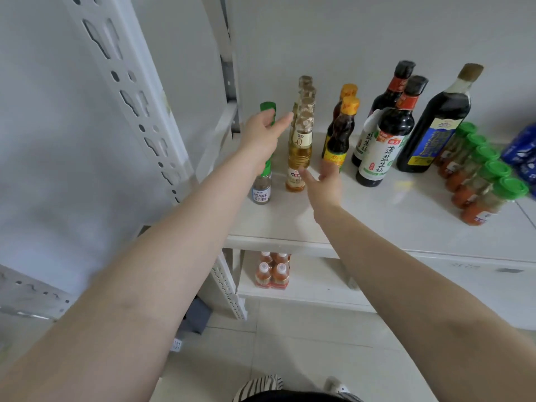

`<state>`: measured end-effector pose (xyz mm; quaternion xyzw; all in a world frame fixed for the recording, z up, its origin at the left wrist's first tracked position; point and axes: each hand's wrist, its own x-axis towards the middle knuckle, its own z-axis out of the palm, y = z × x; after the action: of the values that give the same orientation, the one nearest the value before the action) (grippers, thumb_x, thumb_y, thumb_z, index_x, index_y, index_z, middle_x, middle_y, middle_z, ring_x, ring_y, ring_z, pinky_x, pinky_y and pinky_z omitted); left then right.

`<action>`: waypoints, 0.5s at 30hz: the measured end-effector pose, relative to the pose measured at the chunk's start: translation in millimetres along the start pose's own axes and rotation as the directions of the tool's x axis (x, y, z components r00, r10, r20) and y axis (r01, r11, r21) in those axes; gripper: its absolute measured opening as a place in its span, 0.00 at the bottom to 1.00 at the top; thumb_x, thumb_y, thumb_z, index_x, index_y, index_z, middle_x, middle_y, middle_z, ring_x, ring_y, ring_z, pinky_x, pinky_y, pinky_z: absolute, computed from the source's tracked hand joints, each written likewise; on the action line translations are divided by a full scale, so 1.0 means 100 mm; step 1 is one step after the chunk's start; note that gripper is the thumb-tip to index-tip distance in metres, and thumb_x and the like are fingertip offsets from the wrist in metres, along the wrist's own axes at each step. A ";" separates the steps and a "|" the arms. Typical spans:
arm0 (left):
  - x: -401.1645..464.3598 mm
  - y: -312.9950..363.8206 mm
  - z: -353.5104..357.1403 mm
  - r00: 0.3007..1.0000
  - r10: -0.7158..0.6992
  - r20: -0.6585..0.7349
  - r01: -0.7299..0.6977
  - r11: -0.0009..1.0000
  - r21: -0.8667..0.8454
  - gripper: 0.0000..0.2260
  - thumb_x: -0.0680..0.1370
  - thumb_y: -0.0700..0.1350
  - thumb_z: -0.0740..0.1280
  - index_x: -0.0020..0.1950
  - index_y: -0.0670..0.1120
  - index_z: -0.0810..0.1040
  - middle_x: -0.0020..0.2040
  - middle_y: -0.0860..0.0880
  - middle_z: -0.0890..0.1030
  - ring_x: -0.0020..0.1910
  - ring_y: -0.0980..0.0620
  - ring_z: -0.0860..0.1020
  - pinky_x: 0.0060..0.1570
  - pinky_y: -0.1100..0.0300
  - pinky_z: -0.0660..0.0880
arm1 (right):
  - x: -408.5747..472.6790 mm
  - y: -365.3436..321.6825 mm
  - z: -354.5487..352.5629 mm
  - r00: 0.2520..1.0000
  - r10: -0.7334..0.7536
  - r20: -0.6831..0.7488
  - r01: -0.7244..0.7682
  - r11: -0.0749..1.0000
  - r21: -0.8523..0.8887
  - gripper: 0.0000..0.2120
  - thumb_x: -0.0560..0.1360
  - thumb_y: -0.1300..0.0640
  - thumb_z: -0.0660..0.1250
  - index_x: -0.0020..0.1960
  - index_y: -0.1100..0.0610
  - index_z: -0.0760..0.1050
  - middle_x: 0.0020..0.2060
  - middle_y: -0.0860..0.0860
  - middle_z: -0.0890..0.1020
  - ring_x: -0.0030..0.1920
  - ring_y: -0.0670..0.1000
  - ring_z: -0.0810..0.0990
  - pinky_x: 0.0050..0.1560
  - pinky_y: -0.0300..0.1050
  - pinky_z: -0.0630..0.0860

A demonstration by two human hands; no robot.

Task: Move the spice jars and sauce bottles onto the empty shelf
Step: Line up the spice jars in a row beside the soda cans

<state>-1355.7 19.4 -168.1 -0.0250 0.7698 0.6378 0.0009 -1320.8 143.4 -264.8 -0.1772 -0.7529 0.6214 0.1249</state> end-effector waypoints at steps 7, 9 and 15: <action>0.22 0.39 0.34 0.947 -0.264 0.182 0.301 0.928 -0.221 0.29 0.78 0.60 0.59 0.73 0.44 0.63 0.73 0.46 0.66 0.72 0.43 0.65 0.70 0.47 0.62 | 0.16 -0.17 -0.03 0.965 -0.013 0.261 -0.028 0.988 0.154 0.34 0.76 0.52 0.68 0.77 0.49 0.55 0.75 0.48 0.63 0.74 0.50 0.62 0.68 0.45 0.61; 0.26 0.37 0.38 0.924 -0.315 0.218 0.363 0.902 -0.232 0.26 0.77 0.61 0.61 0.70 0.46 0.70 0.69 0.43 0.72 0.65 0.43 0.74 0.65 0.49 0.69 | 0.17 -0.20 -0.03 0.944 -0.063 0.323 0.012 0.987 0.158 0.30 0.77 0.53 0.66 0.76 0.47 0.59 0.70 0.46 0.71 0.70 0.50 0.68 0.70 0.51 0.64; 0.32 0.19 0.42 0.890 -0.398 0.225 0.429 0.896 -0.114 0.23 0.76 0.61 0.61 0.61 0.45 0.77 0.58 0.43 0.81 0.55 0.45 0.80 0.59 0.48 0.74 | 0.19 -0.22 -0.09 0.927 -0.030 0.374 -0.027 0.989 0.145 0.27 0.78 0.56 0.65 0.75 0.46 0.61 0.60 0.44 0.77 0.62 0.49 0.74 0.64 0.55 0.70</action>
<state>-1390.1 62.6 -158.3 -0.1260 0.6891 0.6819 0.2106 -1336.9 156.2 -242.3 -0.0451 -0.7149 0.6977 -0.0079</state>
